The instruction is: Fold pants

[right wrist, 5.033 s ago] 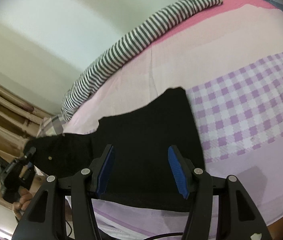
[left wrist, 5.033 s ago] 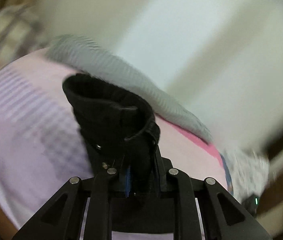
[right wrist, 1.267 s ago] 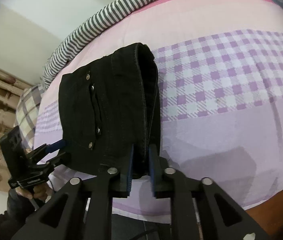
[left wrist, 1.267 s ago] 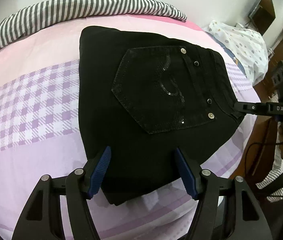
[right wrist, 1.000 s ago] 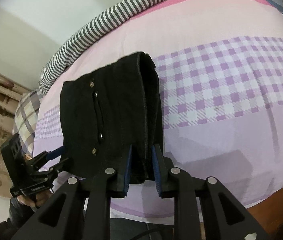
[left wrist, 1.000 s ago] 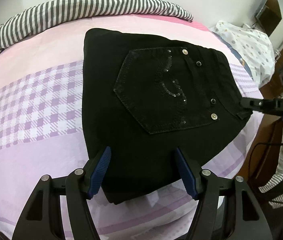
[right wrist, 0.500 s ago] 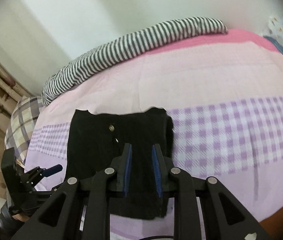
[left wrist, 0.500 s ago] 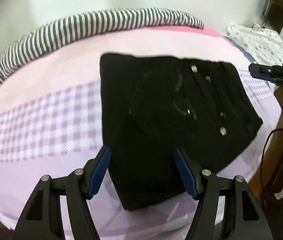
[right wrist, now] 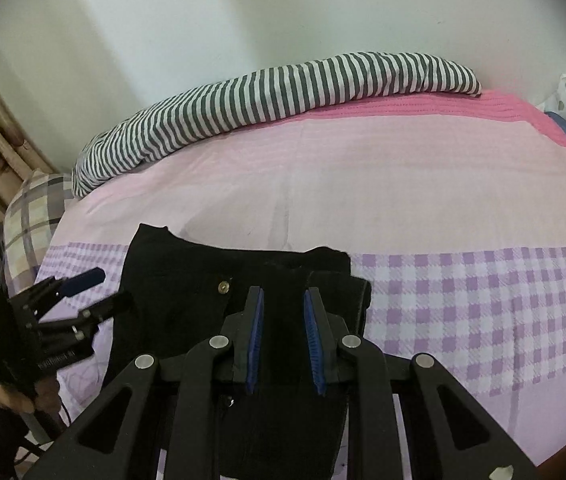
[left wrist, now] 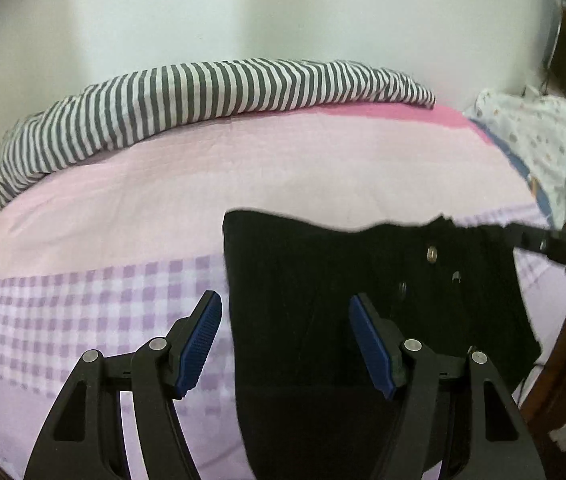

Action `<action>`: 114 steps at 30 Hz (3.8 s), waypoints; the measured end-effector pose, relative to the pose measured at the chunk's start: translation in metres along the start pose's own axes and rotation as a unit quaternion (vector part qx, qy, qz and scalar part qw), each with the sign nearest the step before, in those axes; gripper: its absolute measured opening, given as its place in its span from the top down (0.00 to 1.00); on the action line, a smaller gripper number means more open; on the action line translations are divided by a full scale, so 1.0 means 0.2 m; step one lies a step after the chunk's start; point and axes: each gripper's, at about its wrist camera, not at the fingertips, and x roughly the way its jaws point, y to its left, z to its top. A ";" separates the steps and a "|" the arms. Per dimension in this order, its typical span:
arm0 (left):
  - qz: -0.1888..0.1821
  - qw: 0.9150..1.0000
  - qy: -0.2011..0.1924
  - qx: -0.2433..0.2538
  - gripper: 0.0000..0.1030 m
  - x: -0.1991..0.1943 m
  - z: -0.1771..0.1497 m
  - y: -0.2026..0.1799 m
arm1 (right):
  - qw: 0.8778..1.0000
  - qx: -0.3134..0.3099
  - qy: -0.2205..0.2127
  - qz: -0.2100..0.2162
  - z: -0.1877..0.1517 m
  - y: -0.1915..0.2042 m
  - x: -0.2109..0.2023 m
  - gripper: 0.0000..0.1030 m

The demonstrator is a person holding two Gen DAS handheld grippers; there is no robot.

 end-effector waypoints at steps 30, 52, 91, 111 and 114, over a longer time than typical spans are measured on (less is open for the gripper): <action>-0.035 0.998 0.054 -0.028 0.29 0.21 0.00 0.09 | 0.999 0.021 0.030 0.012 -0.05 -0.08 0.12 0.78; -0.052 0.993 0.101 -0.025 0.29 0.00 -0.47 0.00 | 0.997 0.030 0.071 0.025 -0.39 -0.08 0.00 0.77; -0.125 0.982 0.081 -0.111 0.29 -0.06 -0.36 0.25 | 0.964 0.114 0.125 0.203 -0.31 -0.49 0.20 0.49; -0.193 0.969 0.111 -0.106 0.29 0.21 -0.22 0.27 | 0.942 0.101 0.147 0.284 -0.21 -0.54 0.29 0.49; -0.188 0.973 0.104 -0.090 0.29 0.22 -0.20 0.22 | 0.942 0.093 0.150 0.284 -0.20 -0.51 0.31 0.53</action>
